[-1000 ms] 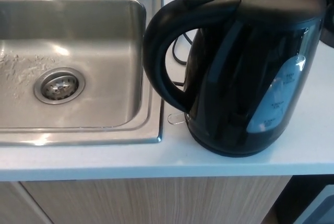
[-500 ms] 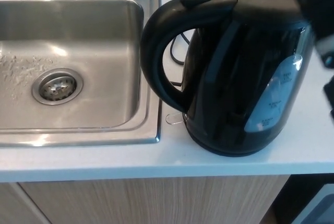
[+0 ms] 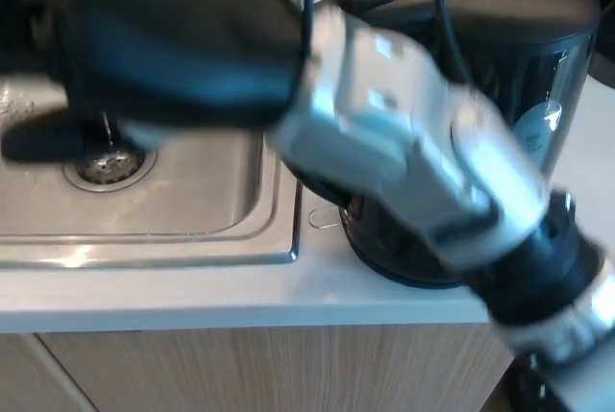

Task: Pick up a kettle using the right hand on left side of the counter and then walk right towards the kettl base and turn on the kettle

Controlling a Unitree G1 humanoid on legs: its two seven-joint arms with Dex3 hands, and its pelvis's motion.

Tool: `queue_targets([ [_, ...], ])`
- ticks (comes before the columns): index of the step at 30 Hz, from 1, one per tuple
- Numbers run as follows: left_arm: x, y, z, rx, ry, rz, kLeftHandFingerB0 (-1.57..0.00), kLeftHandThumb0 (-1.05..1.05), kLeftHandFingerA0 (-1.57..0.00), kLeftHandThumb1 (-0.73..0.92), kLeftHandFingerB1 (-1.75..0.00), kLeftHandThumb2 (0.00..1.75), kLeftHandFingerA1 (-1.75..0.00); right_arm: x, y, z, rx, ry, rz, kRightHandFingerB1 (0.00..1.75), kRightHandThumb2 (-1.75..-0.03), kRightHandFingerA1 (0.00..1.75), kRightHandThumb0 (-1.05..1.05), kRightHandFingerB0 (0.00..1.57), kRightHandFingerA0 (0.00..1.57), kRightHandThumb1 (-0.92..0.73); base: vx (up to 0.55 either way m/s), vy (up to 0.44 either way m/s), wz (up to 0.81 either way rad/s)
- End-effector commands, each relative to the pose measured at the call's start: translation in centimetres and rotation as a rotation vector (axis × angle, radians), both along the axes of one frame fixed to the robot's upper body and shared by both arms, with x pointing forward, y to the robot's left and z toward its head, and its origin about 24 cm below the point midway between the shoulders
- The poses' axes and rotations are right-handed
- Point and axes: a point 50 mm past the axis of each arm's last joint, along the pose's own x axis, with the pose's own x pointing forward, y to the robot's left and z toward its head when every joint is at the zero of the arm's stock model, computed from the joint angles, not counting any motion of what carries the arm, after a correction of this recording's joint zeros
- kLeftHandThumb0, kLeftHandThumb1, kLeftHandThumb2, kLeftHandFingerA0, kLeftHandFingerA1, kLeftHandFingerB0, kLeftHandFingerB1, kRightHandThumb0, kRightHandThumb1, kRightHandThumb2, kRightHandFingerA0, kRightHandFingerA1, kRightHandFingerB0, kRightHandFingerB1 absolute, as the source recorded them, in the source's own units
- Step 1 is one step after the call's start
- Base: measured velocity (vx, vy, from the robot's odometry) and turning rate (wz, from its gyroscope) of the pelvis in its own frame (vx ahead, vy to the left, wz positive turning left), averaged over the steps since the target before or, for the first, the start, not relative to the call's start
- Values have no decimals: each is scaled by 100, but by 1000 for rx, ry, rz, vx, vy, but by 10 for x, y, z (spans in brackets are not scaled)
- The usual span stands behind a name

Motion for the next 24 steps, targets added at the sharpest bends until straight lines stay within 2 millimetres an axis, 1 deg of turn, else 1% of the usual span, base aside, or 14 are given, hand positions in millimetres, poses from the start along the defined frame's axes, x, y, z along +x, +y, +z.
queue_targets([
  [1, 15, -3, 7, 97, -94, -19, -95, -8, -112, 55, -91, 107, -99, -82, -64, -58, 190, 378, -196, 38, -59, 111, -45, 39, 110, -66, 0, 0, 0],
  [2, 15, -3, 7, 98, -95, -19, -95, -8, -112, 55, -91, 107, -99, -83, -64, -59, 190, 381, -196, 38, -59, 111, -45, 39, 110, -66, 0, 0, 0],
  [3, 16, -3, 7, 96, -97, -17, -97, -9, -114, 54, -92, 106, -99, -85, -64, -62, 184, 386, -200, 39, -59, 122, -44, 39, 109, -65, 0, 0, 0],
  [4, 16, -2, 7, 94, -100, -15, -97, -9, -114, 54, -92, 106, -99, -87, -64, -66, 176, 391, -203, 39, -59, 122, -44, 39, 109, -65, 0, 0, 0],
  [5, 20, -3, 5, 88, -99, -30, -96, -8, -112, 54, -90, 108, -99, -98, -71, -89, 154, 459, -207, 39, -62, 146, -40, 37, 105, -65, 0, 0, 0],
  [7, 21, -4, 5, 88, -109, -34, -98, -8, -112, 55, -91, 106, -98, -105, -76, -99, 156, 500, -217, 42, -63, 152, -36, 37, 108, -62, 0, 0, 0],
  [10, 22, -6, 5, 88, -121, -31, -97, -8, -112, 55, -91, 106, -98, -113, -81, -106, 150, 533, -227, 41, -63, 152, -35, 36, 109, -64, 0, 0, 0],
  [11, 23, -7, 4, 83, -117, -31, -96, -9, -111, 55, -92, 106, -100, -118, -84, -111, 153, 561, -231, 44, -70, 153, -36, 29, 113, -63, 0, 0, 0],
  [12, 24, -8, 3, 75, -113, -34, -96, -8, -112, 55, -90, 104, -99, -128, -90, -121, 161, 615, -244, 42, -69, 147, -36, 25, 114, -63, 0, 0, 0],
  [14, 24, -9, 3, 72, -123, -35, -96, -8, -111, 54, -92, 107, -101, -137, -96, -131, 169, 662, -265, 38, -68, 149, -34, 25, 113, -64, 0, 0, 0],
  [18, 24, -10, 3, 71, -125, -34, -96, -8, -111, 54, -92, 107, -101, -141, -98, -133, 172, 680, -273, 38, -68, 149, -34, 25, 113, -64, -3, -2, 2],
  [19, 25, -10, 3, 69, -123, -34, -96, -8, -111, 55, -92, 105, -102, -145, -102, -137, 174, 695, -300, 39, -70, 158, -37, 14, 108, -63, 0, 0, 0],
  [20, 26, -13, 2, 75, -119, -43, -98, -8, -112, 53, -92, 108, -100, -151, -110, -145, 180, 725, -369, 39, -68, 147, -36, 10, 110, -63, -89, -12, 13],
  [24, 28, -21, 4, 91, -123, -67, -97, -6, -111, 51, -95, 111, -102, -154, -118, -147, 187, 747, -440, 39, -68, 143, -34, 8, 111, -63, -108, 49, -2],
])
